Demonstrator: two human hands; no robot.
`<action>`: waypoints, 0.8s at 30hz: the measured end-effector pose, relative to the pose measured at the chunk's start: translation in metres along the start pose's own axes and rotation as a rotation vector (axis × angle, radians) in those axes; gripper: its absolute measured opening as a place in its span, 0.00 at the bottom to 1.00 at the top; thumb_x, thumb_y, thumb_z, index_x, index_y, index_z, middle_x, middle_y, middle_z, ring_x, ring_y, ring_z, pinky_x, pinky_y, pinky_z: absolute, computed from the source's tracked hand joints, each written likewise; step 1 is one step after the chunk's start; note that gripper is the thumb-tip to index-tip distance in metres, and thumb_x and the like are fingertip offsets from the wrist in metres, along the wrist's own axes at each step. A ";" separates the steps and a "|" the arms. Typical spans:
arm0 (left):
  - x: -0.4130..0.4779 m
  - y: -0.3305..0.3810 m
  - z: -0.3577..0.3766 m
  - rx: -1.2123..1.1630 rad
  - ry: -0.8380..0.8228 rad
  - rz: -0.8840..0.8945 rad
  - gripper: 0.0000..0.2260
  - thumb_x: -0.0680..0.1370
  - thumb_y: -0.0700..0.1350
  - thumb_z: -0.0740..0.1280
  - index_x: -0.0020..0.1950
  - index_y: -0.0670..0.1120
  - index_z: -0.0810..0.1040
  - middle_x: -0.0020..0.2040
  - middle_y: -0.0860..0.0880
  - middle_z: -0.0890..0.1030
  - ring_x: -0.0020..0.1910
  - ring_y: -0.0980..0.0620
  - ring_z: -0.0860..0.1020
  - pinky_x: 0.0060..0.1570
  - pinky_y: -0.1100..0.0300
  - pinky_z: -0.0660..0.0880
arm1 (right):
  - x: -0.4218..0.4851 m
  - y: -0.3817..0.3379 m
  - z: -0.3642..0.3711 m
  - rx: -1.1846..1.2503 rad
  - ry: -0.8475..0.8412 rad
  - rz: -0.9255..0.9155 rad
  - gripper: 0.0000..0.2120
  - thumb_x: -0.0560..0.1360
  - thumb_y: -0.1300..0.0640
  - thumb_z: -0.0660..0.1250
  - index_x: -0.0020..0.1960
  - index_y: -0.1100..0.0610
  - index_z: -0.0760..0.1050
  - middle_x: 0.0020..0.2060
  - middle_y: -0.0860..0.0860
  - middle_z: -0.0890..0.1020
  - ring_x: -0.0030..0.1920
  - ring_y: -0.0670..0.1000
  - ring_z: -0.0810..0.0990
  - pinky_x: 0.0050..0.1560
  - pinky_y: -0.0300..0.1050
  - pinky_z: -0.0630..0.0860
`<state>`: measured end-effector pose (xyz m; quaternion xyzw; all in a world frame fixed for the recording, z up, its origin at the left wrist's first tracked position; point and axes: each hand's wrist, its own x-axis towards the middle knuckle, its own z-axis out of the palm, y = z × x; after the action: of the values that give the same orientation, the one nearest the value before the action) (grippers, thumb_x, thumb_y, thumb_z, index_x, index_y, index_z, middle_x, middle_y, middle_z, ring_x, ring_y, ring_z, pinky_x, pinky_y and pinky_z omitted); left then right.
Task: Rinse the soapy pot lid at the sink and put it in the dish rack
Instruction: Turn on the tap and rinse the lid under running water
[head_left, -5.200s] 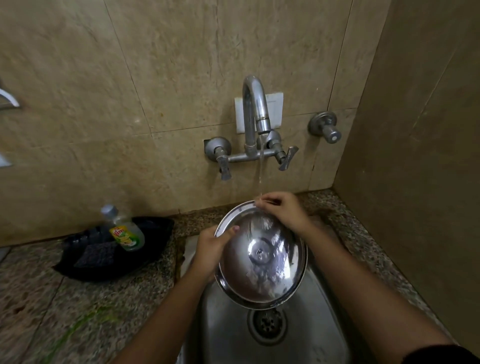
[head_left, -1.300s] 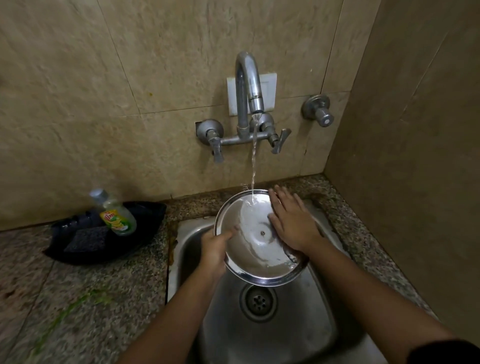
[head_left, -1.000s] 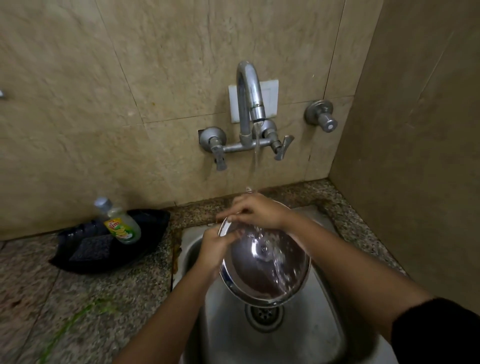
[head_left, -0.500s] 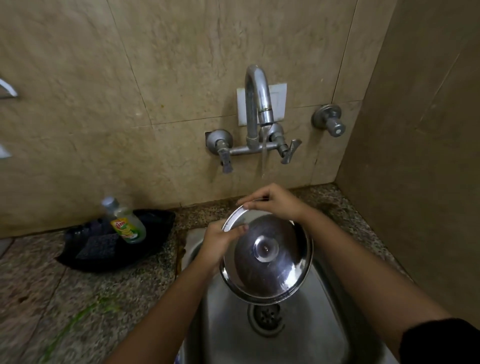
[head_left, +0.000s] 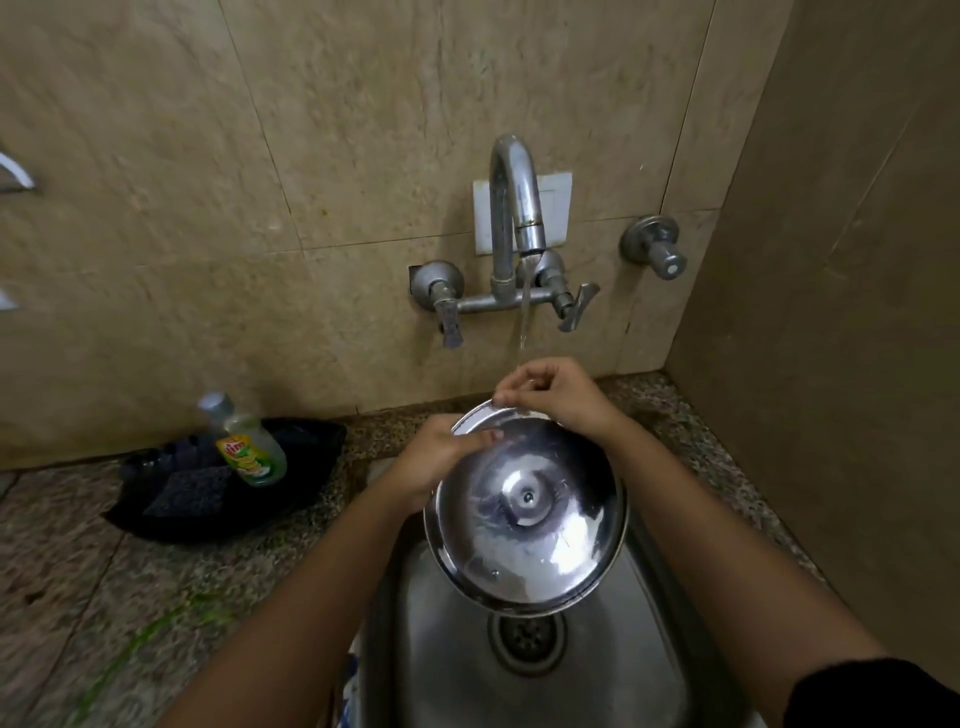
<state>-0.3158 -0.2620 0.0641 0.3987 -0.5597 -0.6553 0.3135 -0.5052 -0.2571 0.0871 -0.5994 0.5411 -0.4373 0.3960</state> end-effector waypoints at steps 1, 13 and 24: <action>-0.002 -0.004 -0.002 -0.035 0.052 0.002 0.12 0.73 0.39 0.71 0.55 0.38 0.82 0.53 0.35 0.83 0.51 0.38 0.81 0.55 0.46 0.76 | -0.003 0.003 -0.006 0.020 0.063 0.029 0.06 0.70 0.62 0.73 0.46 0.61 0.83 0.35 0.54 0.82 0.37 0.47 0.79 0.41 0.38 0.76; -0.002 0.006 -0.005 0.064 0.087 -0.054 0.15 0.77 0.51 0.67 0.53 0.40 0.83 0.48 0.41 0.85 0.45 0.46 0.83 0.48 0.54 0.78 | 0.001 -0.004 0.006 0.006 0.026 0.029 0.02 0.71 0.64 0.73 0.43 0.60 0.83 0.33 0.45 0.84 0.36 0.42 0.81 0.43 0.36 0.78; -0.021 -0.051 -0.020 -0.304 0.484 0.024 0.15 0.80 0.53 0.61 0.49 0.43 0.81 0.42 0.46 0.84 0.40 0.51 0.83 0.41 0.57 0.81 | -0.084 0.097 0.025 0.100 0.523 0.251 0.09 0.76 0.63 0.65 0.52 0.55 0.81 0.49 0.55 0.84 0.51 0.55 0.82 0.58 0.61 0.77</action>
<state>-0.2861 -0.2449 0.0168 0.4854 -0.3685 -0.6137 0.5019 -0.5137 -0.1833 -0.0206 -0.3743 0.6725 -0.5506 0.3232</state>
